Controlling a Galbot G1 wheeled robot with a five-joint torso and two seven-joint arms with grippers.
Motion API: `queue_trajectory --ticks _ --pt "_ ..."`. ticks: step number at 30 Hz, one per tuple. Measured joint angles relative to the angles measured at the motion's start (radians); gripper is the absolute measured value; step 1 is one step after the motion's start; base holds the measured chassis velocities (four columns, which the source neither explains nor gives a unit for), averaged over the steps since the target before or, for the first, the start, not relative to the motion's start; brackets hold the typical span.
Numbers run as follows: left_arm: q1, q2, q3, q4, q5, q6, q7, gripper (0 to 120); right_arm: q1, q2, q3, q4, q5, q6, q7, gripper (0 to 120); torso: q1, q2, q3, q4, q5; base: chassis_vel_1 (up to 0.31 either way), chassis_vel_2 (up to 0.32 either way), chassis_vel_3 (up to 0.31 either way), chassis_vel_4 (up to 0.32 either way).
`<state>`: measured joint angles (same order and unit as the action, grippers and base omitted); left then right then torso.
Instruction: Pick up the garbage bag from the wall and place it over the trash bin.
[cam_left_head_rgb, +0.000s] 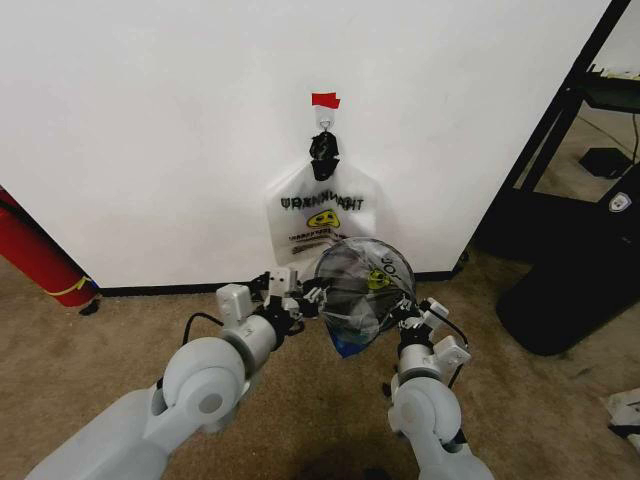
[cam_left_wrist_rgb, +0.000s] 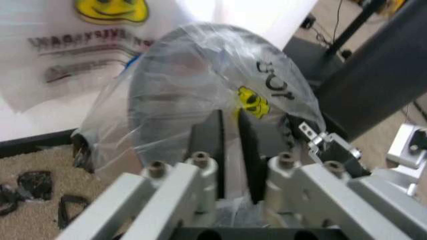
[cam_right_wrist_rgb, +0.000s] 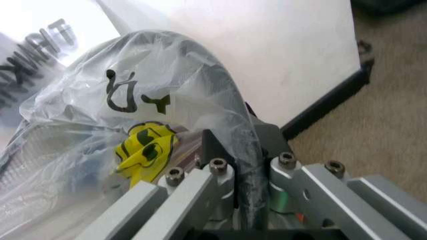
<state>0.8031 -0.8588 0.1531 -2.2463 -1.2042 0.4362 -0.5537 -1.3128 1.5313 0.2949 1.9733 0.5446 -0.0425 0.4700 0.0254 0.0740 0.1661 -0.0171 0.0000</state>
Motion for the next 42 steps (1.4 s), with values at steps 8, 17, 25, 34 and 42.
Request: queue_trajectory --ticks 8,17,25,34,42 --pt "-0.142 -0.037 0.164 0.069 -0.012 0.058 -0.059 0 -0.012 0.006 -0.005 -0.008 -0.095 0.030 -0.018 1 0.000 0.000 0.000 0.0001 0.0003 0.000 0.000 0.000 0.000" --pt "-0.299 -0.160 0.311 0.229 -0.053 0.076 -0.143 0 -0.034 0.010 -0.012 -0.020 -0.270 0.090 -0.058 1 0.000 0.000 0.000 0.0002 0.0002 0.000 0.000 0.000 0.000" --pt "-0.350 -0.240 0.337 0.332 -0.068 0.074 -0.182 0 -0.034 0.006 -0.016 -0.029 -0.314 0.112 -0.074 1 0.000 0.000 0.000 0.0000 0.0001 0.000 0.000 0.000 0.000" --pt "-0.374 -0.320 0.352 0.489 -0.043 0.072 -0.201 0 -0.033 -0.002 -0.016 -0.030 -0.319 0.117 -0.079 1 0.000 0.000 0.000 -0.0001 0.0002 0.000 0.000 0.000 0.000" --pt "-0.383 -0.334 0.360 0.543 -0.033 0.090 -0.208 0 -0.033 -0.002 -0.019 -0.033 -0.319 0.118 -0.079 1 0.000 0.000 0.000 0.0000 0.0002 0.000 0.000 0.000 0.000"
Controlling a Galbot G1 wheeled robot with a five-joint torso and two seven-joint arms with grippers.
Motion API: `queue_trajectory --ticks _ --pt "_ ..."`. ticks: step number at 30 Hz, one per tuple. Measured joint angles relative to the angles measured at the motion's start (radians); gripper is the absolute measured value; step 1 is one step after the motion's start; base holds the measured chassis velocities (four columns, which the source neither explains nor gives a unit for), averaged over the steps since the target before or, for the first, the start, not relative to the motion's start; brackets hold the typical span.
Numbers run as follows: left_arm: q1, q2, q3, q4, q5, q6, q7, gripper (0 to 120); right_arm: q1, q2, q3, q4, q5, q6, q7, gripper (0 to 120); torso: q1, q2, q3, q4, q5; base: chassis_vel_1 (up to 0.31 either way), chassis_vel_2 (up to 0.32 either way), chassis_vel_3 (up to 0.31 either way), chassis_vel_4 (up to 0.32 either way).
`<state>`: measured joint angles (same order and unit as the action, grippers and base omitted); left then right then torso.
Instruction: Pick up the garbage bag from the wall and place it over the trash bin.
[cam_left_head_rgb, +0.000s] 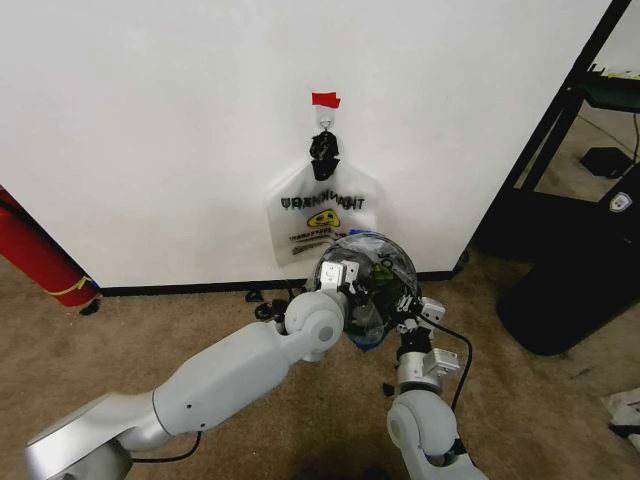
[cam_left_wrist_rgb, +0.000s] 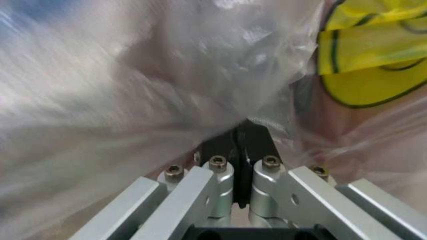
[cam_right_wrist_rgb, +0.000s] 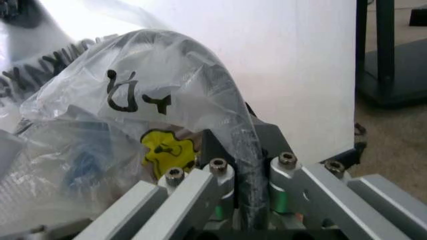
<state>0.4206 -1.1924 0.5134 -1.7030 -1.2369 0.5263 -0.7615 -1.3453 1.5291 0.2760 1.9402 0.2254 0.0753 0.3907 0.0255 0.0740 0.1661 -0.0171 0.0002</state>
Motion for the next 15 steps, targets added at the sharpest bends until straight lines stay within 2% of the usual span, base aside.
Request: queue_trajectory --ticks 8,15 --pt "-0.005 -0.018 0.017 0.033 0.027 0.025 -0.019 0 -0.002 0.005 -0.007 -0.008 -0.017 0.002 -0.005 1 0.000 0.000 0.000 0.0000 0.0000 0.000 0.000 0.000 0.000" --pt "-0.024 -0.014 0.015 -0.021 -0.001 0.016 -0.017 0 -0.004 0.003 -0.002 -0.013 -0.021 0.004 -0.005 1 0.000 0.000 0.000 0.0000 0.0000 0.000 0.000 0.000 0.000"
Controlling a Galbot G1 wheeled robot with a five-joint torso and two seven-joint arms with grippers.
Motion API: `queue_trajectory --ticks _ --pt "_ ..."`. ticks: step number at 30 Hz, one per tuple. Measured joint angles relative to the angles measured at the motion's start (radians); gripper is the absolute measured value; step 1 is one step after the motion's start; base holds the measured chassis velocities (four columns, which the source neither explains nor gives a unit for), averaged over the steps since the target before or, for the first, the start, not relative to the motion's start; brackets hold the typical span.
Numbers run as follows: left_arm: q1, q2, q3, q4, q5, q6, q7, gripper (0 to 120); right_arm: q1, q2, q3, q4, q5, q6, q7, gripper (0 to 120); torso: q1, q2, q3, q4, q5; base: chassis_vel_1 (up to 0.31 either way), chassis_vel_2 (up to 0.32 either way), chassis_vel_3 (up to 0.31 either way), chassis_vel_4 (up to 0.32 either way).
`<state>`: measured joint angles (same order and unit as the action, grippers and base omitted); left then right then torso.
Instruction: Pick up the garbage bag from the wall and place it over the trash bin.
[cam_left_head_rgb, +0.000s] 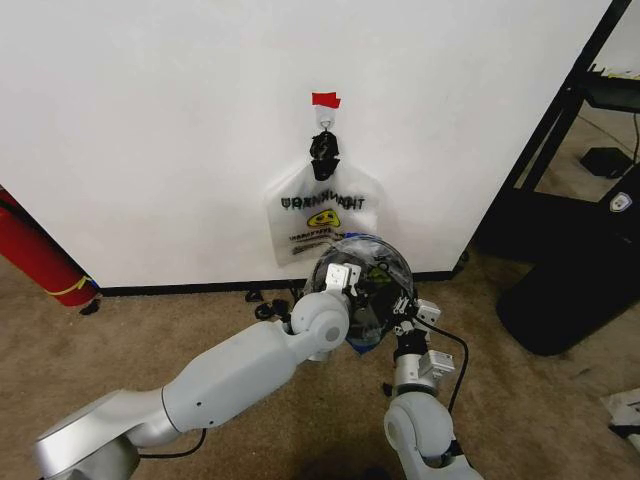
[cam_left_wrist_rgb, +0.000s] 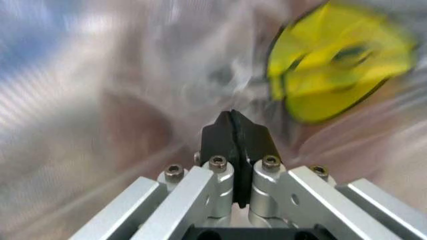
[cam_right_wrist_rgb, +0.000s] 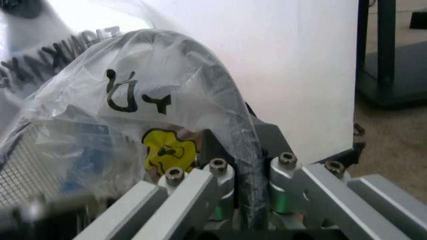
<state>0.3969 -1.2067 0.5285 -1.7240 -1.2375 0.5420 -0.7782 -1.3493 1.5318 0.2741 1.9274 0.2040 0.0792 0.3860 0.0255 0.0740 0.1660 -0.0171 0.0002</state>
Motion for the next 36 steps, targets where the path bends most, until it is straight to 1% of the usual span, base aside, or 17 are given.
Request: queue_trajectory --ticks 4,6,8,13,20,25,28,32,36 --pt "-0.011 -0.014 0.003 0.024 0.004 -0.013 0.003 0 -0.002 0.002 -0.003 0.003 0.000 0.000 0.000 1 0.000 0.000 0.000 0.0000 0.0000 0.000 0.000 0.000 0.000" --pt "-0.013 -0.040 0.009 0.093 0.066 -0.040 0.021 0 -0.007 0.007 -0.011 0.010 0.000 0.000 -0.001 1 0.000 0.000 0.000 -0.0002 0.0000 0.000 0.000 0.000 0.000" --pt "-0.013 -0.049 0.014 0.133 0.105 -0.049 0.029 0 -0.010 0.009 -0.013 0.013 0.003 0.000 -0.001 1 0.000 0.000 0.000 0.0000 -0.0001 0.000 0.000 0.000 0.000" --pt "-0.003 -0.059 0.017 0.171 0.132 -0.049 0.031 0 -0.014 0.006 -0.013 0.013 0.009 0.000 -0.001 1 0.000 0.000 0.000 0.0001 -0.0002 0.000 0.000 0.000 0.000" --pt "-0.002 -0.052 0.032 0.161 0.130 -0.004 0.020 0 -0.011 0.008 -0.017 0.008 0.006 0.001 -0.002 1 0.000 0.000 0.000 0.0001 -0.0001 0.000 0.000 0.000 0.000" --pt "0.002 -0.046 0.042 0.143 0.110 0.002 0.027 0 -0.010 0.010 -0.020 0.004 0.004 0.001 -0.005 1 0.000 0.000 0.000 0.0001 -0.0002 0.000 0.000 0.000 0.000" --pt "-0.003 -0.049 0.054 0.127 0.080 0.000 0.047 0 -0.016 0.008 -0.028 -0.002 -0.033 0.011 -0.026 1 0.000 0.000 0.000 0.0001 -0.0001 0.000 0.000 0.000 0.000" --pt "-0.026 -0.054 0.072 0.130 0.062 0.008 0.051 0 -0.023 0.005 -0.033 -0.003 -0.063 0.022 -0.039 1 0.000 0.000 0.000 -0.0001 -0.0001 0.000 0.000 0.000 0.000" --pt "-0.043 -0.056 0.096 0.153 0.056 0.030 0.051 0 -0.024 0.001 -0.035 -0.002 -0.080 0.029 -0.047 1 0.000 0.000 0.000 0.0000 -0.0001 0.000 0.000 0.000 0.000"
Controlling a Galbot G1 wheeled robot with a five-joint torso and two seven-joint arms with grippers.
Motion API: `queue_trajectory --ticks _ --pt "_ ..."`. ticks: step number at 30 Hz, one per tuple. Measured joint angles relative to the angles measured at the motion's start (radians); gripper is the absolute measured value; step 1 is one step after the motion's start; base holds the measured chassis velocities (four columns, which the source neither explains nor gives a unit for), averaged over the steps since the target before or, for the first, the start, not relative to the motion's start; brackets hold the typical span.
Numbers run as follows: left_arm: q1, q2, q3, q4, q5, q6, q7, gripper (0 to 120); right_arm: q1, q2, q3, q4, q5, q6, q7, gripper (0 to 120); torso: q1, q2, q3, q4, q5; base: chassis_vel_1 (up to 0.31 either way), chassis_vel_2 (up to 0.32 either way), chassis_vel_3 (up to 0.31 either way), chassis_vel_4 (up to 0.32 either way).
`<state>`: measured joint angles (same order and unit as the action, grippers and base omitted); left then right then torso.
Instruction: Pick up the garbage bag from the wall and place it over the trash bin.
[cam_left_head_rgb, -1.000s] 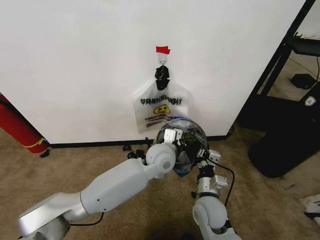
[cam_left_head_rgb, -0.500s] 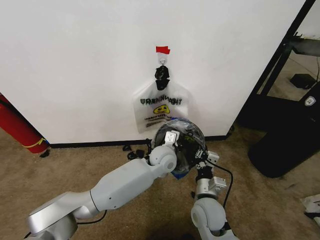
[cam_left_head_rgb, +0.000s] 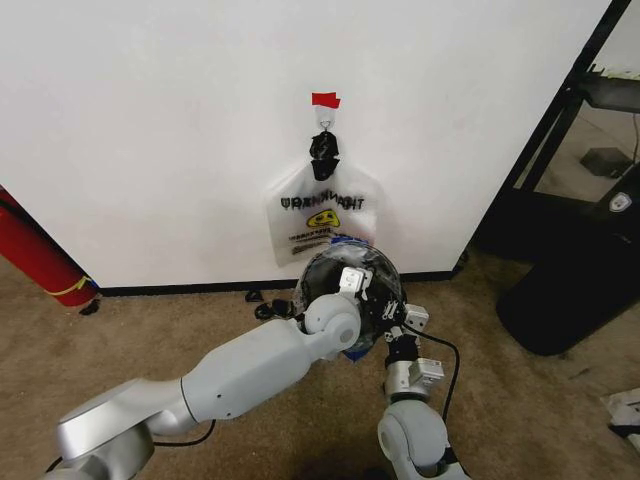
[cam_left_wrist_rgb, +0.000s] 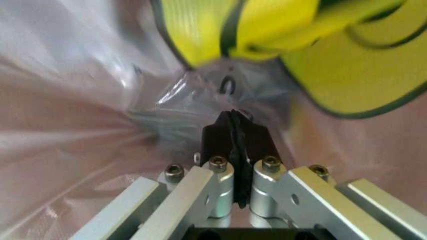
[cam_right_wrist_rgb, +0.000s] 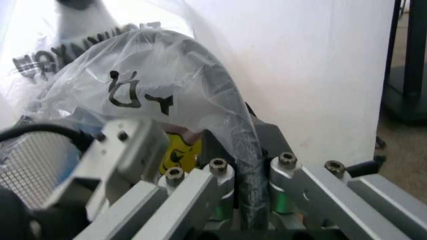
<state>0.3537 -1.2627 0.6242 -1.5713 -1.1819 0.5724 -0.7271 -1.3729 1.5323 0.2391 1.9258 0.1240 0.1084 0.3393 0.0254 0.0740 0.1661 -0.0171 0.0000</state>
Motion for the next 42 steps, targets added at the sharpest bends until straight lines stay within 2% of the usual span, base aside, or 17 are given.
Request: queue_trajectory --ticks 21,37,42 --pt "-0.019 -0.013 0.034 0.036 -0.043 0.074 -0.053 0 -0.002 0.002 -0.019 0.006 -0.005 0.004 -0.003 1 0.000 0.000 0.000 0.0000 0.0000 0.000 0.000 0.000 0.000" --pt "-0.035 -0.036 0.014 0.078 -0.117 0.073 -0.064 0 -0.014 0.001 -0.029 0.002 -0.045 0.029 -0.037 1 0.000 0.000 0.000 0.0000 -0.0007 0.000 0.000 0.000 0.000" --pt "-0.029 -0.024 0.000 0.057 -0.118 0.060 -0.067 0 -0.016 -0.001 -0.025 -0.005 -0.031 0.031 -0.035 1 0.000 0.000 0.000 0.0000 -0.0007 0.000 0.000 0.000 0.000"
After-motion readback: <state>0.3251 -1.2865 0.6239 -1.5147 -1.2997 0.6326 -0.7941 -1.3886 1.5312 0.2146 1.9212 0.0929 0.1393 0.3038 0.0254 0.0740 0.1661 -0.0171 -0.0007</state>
